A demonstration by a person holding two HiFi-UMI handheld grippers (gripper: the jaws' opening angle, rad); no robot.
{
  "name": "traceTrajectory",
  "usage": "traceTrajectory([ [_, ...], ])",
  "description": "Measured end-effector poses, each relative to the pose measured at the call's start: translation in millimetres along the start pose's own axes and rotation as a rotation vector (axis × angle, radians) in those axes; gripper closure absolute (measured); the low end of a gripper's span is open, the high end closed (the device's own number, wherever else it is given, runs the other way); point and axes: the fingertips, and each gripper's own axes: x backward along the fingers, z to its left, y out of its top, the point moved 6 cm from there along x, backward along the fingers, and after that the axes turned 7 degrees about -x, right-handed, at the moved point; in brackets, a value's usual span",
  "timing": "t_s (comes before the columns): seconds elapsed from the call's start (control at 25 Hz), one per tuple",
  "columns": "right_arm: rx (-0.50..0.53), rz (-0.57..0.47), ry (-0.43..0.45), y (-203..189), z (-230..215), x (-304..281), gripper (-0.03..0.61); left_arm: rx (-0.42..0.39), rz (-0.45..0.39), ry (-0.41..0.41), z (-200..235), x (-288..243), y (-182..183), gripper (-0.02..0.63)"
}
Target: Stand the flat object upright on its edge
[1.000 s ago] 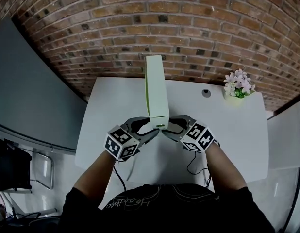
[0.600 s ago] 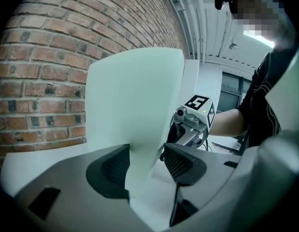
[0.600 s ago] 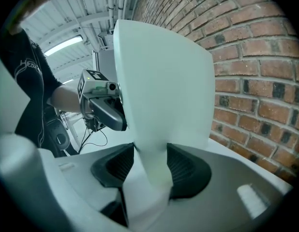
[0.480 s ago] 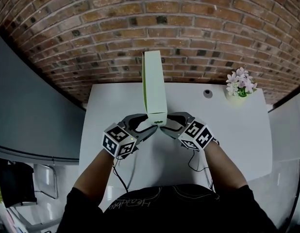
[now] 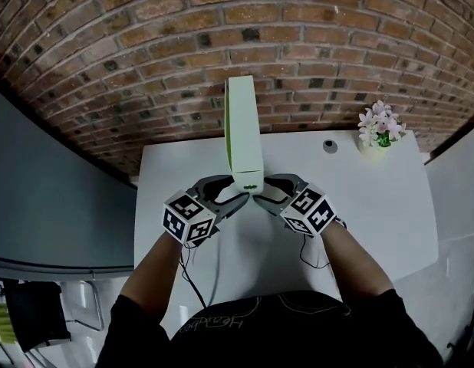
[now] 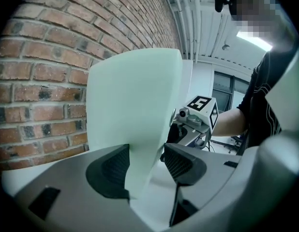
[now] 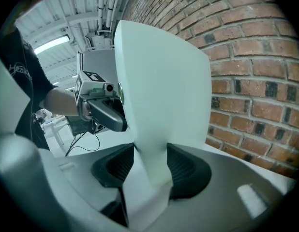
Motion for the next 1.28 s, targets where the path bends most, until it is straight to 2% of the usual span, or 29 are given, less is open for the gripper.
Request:
traceTrajectory([
  [0.24, -0.014, 0.003, -0.012, -1, -1, -2, 0.357, 0.008, -0.015, -0.006, 3, -1, -3, 0.385],
  [0.44, 0.002, 0.001, -0.043, -2, -2, 7, 0.357, -0.024, 0.009, 0.018, 1, 2, -9, 0.383],
  [0.6, -0.025, -0.035, -0.017, -2, 9, 33, 0.357, 0.023, -0.006, 0.049, -9, 16, -18, 0.383],
  [0.84, -0.149, -0.158, 0.13, -5, 67, 87, 0.357, 0.146, -0.035, 0.062, -63, 48, -19, 0.385],
  [0.96, -0.188, -0.183, 0.162, -16, 97, 115, 0.358, 0.164, -0.051, 0.042, -106, 66, -12, 0.387],
  [1.0, -0.188, -0.188, 0.171, -19, 107, 125, 0.359, 0.162, -0.06, 0.043, -121, 71, -8, 0.433],
  [1.08, -0.194, -0.199, 0.205, -23, 128, 145, 0.359, 0.164, -0.089, 0.045, -152, 80, 1, 0.448],
  [1.12, -0.206, -0.212, 0.231, -24, 139, 156, 0.382, 0.172, -0.11, 0.041, -168, 84, 5, 0.468],
  [1.16, -0.219, -0.234, 0.26, -25, 150, 168, 0.461, 0.183, -0.134, 0.033, -183, 88, 9, 0.486],
  [1.24, -0.237, -0.284, 0.305, -27, 171, 191, 0.523, 0.216, -0.177, 0.023, -213, 96, 15, 0.497],
  [1.28, -0.245, -0.305, 0.318, -28, 179, 202, 0.566, 0.234, -0.196, 0.029, -225, 100, 18, 0.531],
])
